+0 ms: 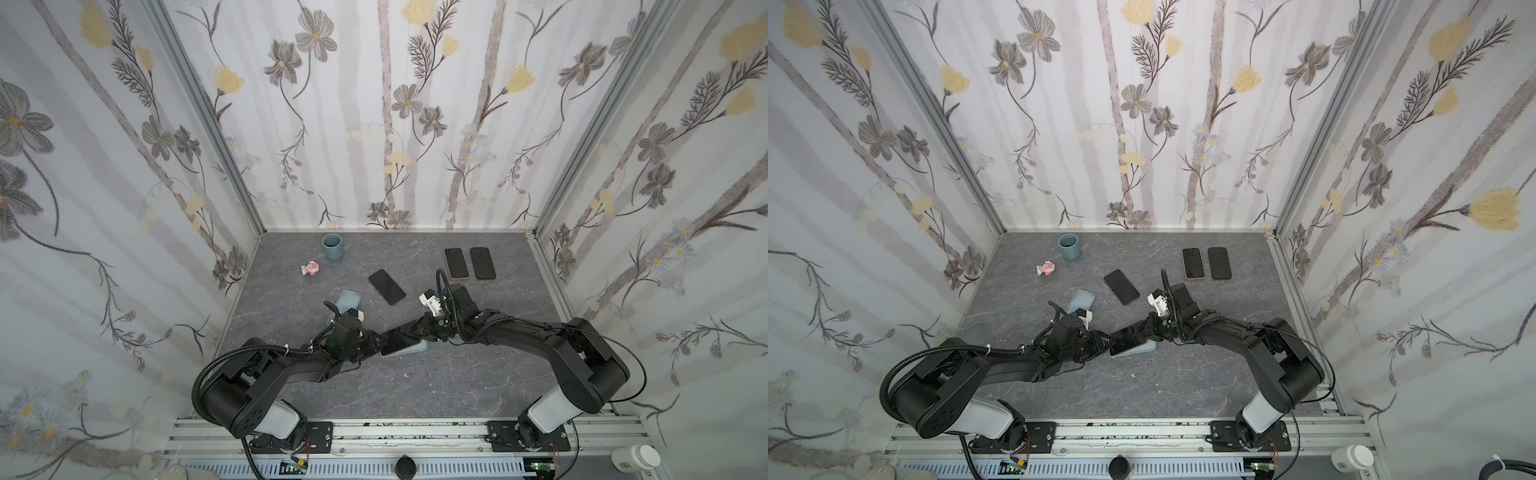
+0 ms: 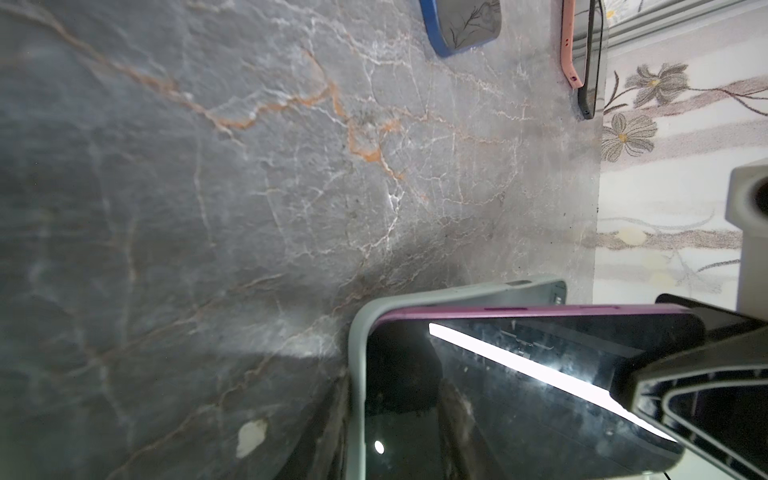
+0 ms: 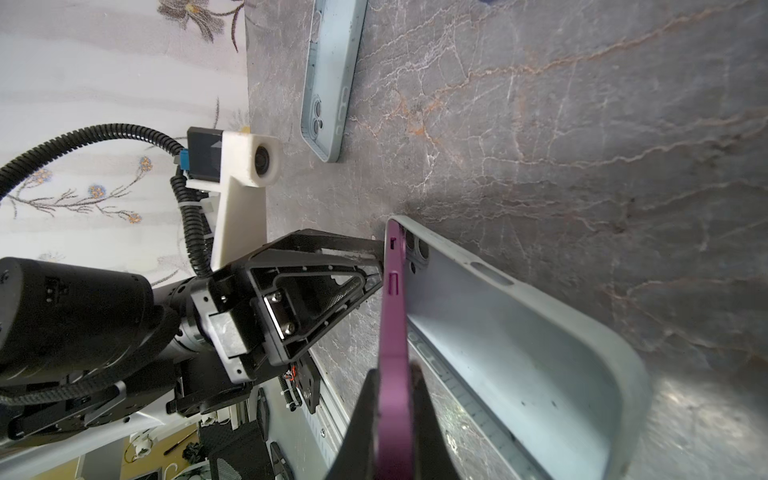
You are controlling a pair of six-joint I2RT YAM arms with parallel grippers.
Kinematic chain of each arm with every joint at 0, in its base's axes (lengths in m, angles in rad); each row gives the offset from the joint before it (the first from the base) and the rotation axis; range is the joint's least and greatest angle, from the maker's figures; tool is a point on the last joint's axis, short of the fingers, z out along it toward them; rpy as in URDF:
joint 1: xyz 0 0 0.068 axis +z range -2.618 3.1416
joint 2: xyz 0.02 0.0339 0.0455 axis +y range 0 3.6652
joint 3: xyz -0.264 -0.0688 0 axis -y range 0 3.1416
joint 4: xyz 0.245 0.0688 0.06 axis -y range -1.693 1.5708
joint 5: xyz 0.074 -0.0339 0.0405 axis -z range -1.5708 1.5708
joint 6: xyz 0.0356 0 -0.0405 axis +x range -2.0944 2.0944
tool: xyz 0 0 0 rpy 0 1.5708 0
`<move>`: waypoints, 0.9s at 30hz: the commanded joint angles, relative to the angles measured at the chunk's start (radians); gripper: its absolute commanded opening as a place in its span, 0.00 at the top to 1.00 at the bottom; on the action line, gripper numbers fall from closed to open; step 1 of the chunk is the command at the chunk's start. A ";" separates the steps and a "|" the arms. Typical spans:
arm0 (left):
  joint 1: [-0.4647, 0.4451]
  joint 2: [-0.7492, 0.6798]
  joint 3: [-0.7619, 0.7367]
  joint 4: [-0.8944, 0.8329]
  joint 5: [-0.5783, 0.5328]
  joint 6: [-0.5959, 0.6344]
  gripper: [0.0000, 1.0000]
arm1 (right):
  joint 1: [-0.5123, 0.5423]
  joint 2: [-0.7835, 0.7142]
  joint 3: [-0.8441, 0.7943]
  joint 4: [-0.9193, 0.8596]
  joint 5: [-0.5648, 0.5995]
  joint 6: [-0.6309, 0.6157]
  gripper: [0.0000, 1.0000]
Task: Put the phone into the phone case
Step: 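Insert the phone's edge into the mint-green case with the right gripper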
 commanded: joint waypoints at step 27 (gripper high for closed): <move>-0.018 -0.036 -0.007 -0.049 -0.030 0.024 0.65 | 0.010 0.004 0.015 -0.177 0.202 -0.105 0.79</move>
